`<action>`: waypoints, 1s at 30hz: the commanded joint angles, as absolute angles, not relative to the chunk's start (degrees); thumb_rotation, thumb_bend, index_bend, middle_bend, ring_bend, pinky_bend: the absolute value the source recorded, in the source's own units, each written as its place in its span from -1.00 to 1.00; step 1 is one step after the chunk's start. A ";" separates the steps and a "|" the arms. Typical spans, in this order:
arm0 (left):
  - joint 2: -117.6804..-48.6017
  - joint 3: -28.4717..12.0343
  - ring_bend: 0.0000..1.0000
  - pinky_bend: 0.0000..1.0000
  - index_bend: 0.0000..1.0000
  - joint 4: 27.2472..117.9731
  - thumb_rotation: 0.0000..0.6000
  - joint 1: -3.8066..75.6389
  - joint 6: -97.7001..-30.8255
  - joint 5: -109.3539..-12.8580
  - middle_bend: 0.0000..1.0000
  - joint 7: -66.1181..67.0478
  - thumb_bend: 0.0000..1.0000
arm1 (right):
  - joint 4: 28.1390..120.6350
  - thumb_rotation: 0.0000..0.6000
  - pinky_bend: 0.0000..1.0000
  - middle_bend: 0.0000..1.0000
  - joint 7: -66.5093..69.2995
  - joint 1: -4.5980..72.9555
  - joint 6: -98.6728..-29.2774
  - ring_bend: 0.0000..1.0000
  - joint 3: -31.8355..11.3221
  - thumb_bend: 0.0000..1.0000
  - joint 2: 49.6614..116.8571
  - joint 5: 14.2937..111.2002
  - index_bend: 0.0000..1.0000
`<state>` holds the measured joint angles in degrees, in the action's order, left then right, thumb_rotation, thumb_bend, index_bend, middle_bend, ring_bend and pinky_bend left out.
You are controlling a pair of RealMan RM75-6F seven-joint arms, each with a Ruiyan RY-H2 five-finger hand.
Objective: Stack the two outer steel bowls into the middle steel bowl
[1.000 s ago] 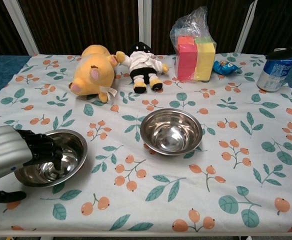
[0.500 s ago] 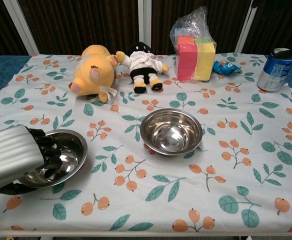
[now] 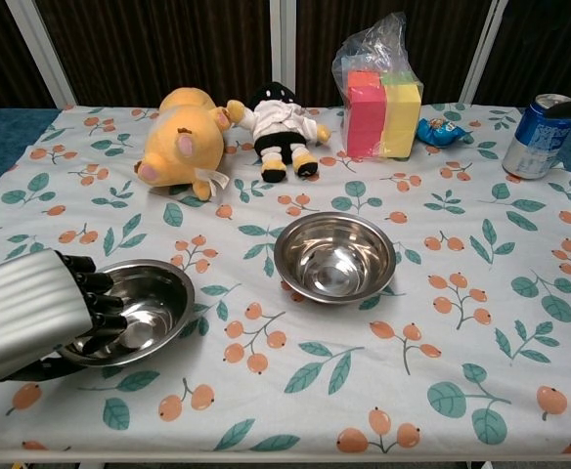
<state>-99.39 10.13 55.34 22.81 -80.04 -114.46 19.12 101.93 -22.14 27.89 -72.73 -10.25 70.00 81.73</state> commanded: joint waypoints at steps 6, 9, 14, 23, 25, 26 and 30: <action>-99.86 10.26 0.16 0.19 0.44 54.68 1.00 23.18 -81.56 -114.26 0.44 17.95 -0.39 | 101.57 1.00 -0.23 -0.27 -22.03 27.84 -72.79 -0.38 -10.30 -1.00 70.04 81.45 -0.45; -99.98 10.16 0.17 0.20 0.44 54.62 1.00 23.48 -82.20 -114.35 0.45 17.85 -0.39 | 101.58 1.00 -0.23 -0.27 -21.92 27.77 -72.95 -0.38 -10.34 -1.00 69.98 81.42 -0.45; -99.89 9.30 0.17 0.20 0.45 55.29 1.00 24.80 -82.39 -114.27 0.45 18.12 -0.39 | 102.18 1.00 -0.23 -0.27 -21.63 27.60 -73.85 -0.38 -10.74 -1.00 69.46 81.97 -0.45; -101.12 4.26 0.17 0.20 0.45 58.53 1.00 33.17 -76.90 -114.27 0.46 20.19 -0.39 | 107.43 1.00 -0.23 -0.27 -22.90 27.13 -76.74 -0.38 -12.85 -1.00 65.84 83.27 -0.45; -101.76 2.55 0.17 0.20 0.45 58.85 1.00 35.48 -75.03 -113.63 0.46 20.36 -0.39 | 109.23 1.00 -0.23 -0.27 -23.47 26.82 -77.82 -0.38 -13.56 -1.00 64.42 83.70 -0.45; -102.06 1.85 0.17 0.20 0.45 58.99 1.00 36.41 -74.28 -113.31 0.46 20.41 -0.39 | 109.91 1.00 -0.23 -0.27 -23.46 26.60 -78.40 -0.38 -13.83 -1.00 63.90 83.91 -0.45; -103.71 -0.35 0.17 0.20 0.45 59.87 1.00 39.59 -72.02 -112.30 0.46 20.91 -0.38 | 111.57 1.00 -0.23 -0.27 -22.15 25.42 -80.92 -0.38 -14.72 -1.00 62.16 84.70 -0.45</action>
<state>-102.78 0.67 59.29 38.35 -73.07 -112.90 20.53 110.99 -22.64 25.94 -80.18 -14.27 62.82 84.31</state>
